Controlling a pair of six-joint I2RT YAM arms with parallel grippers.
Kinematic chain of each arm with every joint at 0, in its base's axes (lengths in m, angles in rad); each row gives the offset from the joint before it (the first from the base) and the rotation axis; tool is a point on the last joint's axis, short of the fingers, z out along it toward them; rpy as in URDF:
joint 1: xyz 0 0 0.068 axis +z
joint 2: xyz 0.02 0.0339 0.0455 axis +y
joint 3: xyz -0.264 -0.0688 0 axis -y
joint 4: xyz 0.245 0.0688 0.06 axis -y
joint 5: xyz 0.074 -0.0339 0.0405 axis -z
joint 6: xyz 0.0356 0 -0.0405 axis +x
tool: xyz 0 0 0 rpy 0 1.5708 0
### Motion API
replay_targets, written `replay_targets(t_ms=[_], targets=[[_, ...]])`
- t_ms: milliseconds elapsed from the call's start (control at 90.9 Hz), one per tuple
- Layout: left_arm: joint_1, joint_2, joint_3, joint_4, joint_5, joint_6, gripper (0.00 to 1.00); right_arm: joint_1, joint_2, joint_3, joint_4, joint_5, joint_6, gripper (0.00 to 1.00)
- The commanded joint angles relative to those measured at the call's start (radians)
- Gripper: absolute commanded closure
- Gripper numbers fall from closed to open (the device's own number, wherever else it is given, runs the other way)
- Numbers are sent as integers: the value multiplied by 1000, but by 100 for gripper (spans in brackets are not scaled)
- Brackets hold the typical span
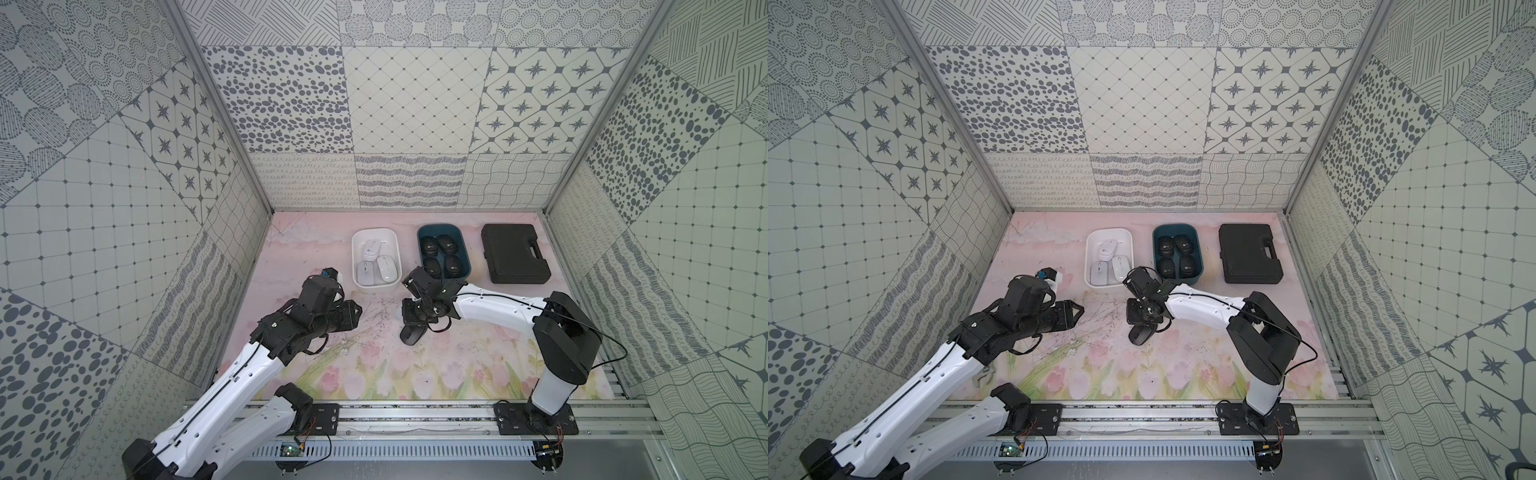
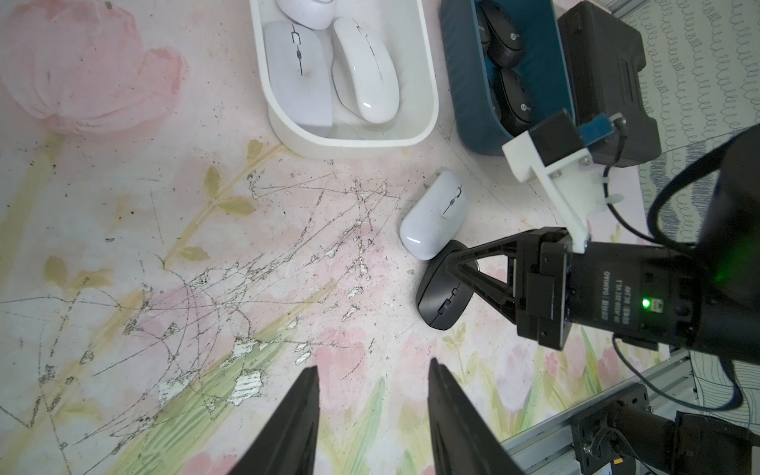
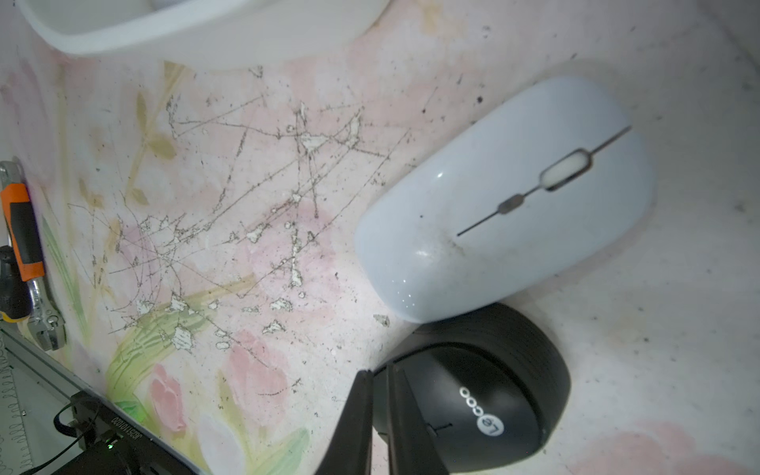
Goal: Place the mice by color into the storage box
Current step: Pick up the mouse from the center of the board.
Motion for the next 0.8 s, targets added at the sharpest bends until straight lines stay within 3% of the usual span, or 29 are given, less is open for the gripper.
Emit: replay_targets(t_ms=[0, 793], targets=[[-6, -7, -1, -31, 18, -28, 53, -18, 19, -9, 40, -10, -26, 89], [-8, 8, -44, 11, 27, -25, 54, -94, 39, -68, 45, -16, -71, 92]])
